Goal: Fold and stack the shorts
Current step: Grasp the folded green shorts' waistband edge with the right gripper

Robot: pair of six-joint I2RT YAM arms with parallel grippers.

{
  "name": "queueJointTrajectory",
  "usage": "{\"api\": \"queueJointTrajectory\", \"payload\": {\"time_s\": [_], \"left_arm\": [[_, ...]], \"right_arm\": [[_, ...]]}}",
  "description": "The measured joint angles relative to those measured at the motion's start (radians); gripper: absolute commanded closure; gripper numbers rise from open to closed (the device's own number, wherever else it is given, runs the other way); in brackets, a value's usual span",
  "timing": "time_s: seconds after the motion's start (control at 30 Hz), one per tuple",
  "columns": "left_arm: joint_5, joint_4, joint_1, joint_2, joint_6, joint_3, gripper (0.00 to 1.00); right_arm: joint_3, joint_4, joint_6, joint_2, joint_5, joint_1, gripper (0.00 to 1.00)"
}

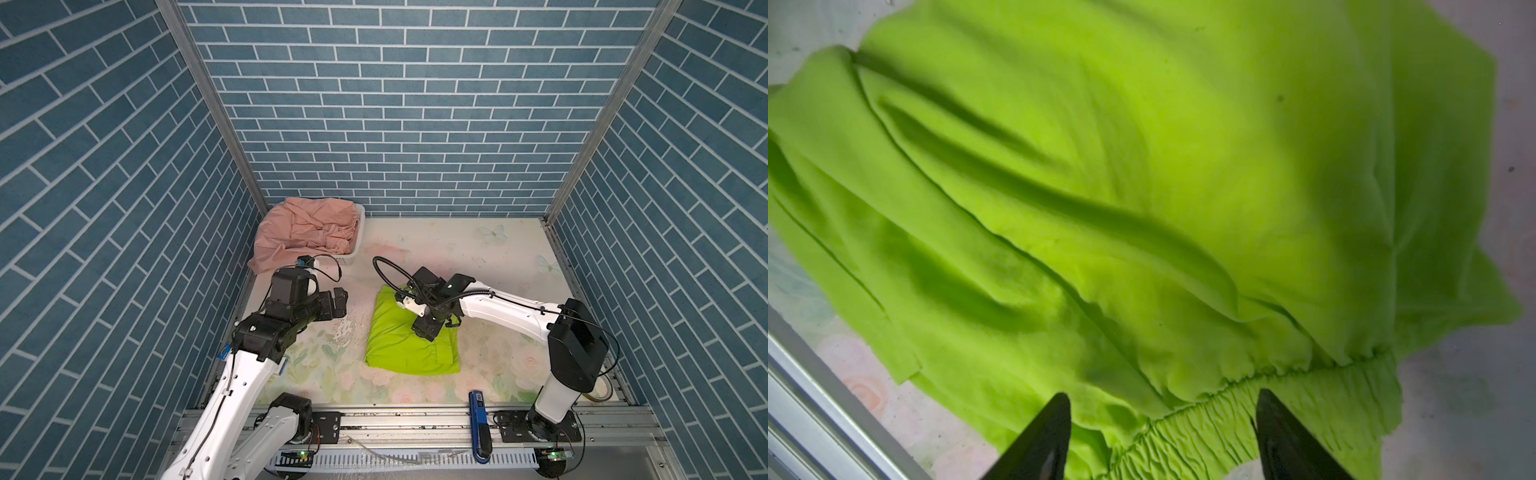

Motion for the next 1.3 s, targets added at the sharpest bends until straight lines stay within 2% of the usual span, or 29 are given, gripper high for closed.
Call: {"api": "queueJointTrajectory", "payload": {"time_s": [0.23, 0.5, 0.83, 1.07, 1.3], "left_arm": [[-0.092, -0.061, 0.000, -0.098, 0.048, 0.000, 0.00], [-0.114, -0.083, 0.000, -0.082, 0.052, -0.001, 0.00], [-0.124, -0.094, 0.026, -0.074, 0.052, -0.001, 0.00], [-0.099, -0.094, 0.053, -0.056, 0.053, -0.001, 0.00], [-0.071, -0.093, 0.089, -0.050, 0.055, -0.003, 0.00]], "right_arm": [[0.018, 0.006, -0.046, 0.034, -0.024, 0.002, 0.28], [0.056, -0.010, -0.067, 0.052, -0.011, 0.018, 0.28], [0.065, 0.030, -0.068, 0.085, -0.035, 0.146, 0.27], [0.116, 0.041, -0.069, 0.232, -0.048, 0.124, 0.28], [0.142, 0.047, -0.016, 0.267, -0.073, 0.041, 0.30]]}}
